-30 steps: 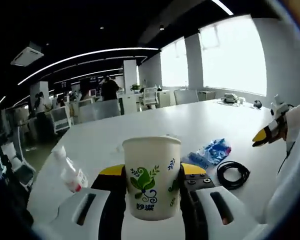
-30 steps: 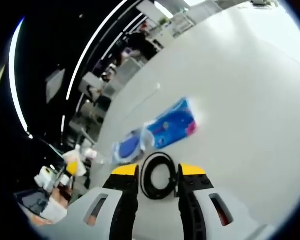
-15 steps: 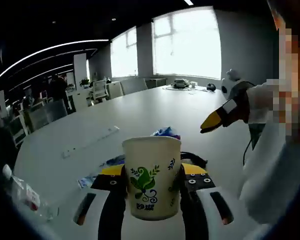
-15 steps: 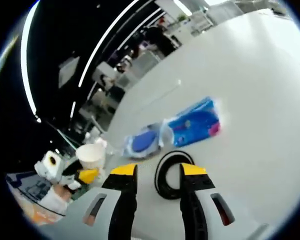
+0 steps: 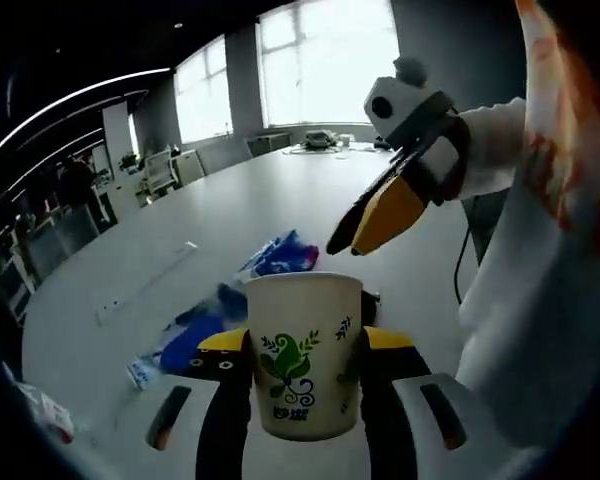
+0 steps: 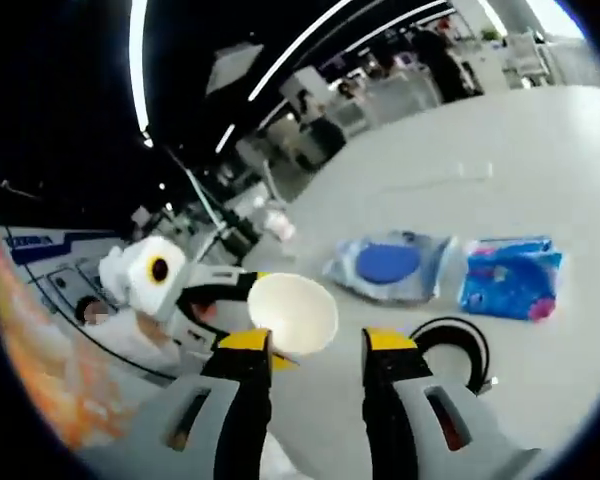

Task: Arrange the tabletop items into an orderly group along one side of the table until the central work area is clear of visible clutter.

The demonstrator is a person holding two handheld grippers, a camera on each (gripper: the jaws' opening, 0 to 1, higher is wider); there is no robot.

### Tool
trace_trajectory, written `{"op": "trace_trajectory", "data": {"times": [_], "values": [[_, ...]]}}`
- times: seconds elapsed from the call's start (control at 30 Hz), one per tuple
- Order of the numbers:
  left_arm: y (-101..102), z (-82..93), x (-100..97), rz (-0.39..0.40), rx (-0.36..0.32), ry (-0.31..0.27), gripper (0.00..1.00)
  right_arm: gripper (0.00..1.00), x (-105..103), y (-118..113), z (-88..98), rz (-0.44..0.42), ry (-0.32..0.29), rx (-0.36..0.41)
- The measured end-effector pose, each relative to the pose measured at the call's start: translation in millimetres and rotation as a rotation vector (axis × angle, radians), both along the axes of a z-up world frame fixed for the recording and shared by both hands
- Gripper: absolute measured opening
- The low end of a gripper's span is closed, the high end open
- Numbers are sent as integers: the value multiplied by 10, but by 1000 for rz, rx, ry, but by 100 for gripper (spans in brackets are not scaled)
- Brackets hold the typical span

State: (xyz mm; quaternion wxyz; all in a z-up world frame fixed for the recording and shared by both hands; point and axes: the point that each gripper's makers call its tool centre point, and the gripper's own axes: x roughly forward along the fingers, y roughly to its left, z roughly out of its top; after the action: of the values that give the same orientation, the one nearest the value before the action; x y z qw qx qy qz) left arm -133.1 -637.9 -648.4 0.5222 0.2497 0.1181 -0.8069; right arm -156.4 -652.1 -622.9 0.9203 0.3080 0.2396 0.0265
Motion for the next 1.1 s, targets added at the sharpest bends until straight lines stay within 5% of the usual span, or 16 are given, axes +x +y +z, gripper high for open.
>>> {"op": "trace_trajectory", "data": {"times": [0.17,0.57,0.73,0.87,1.1], "values": [[30,-39,7,-31,11,-101,41,33,101,127,19,74,4,-33],[-8,0,-81,-29,-15,-153,41,28,196,316,62,145,-6,-36],[22,-50,-87,-56,8,-199,42,6,170,379,50,187,-2,-5],[43,-39,-98,-61,5,-198,42,0,179,456,74,242,1,56],[141,-53,-51,-104,30,-190,42,0,145,485,11,408,59,-186]]}}
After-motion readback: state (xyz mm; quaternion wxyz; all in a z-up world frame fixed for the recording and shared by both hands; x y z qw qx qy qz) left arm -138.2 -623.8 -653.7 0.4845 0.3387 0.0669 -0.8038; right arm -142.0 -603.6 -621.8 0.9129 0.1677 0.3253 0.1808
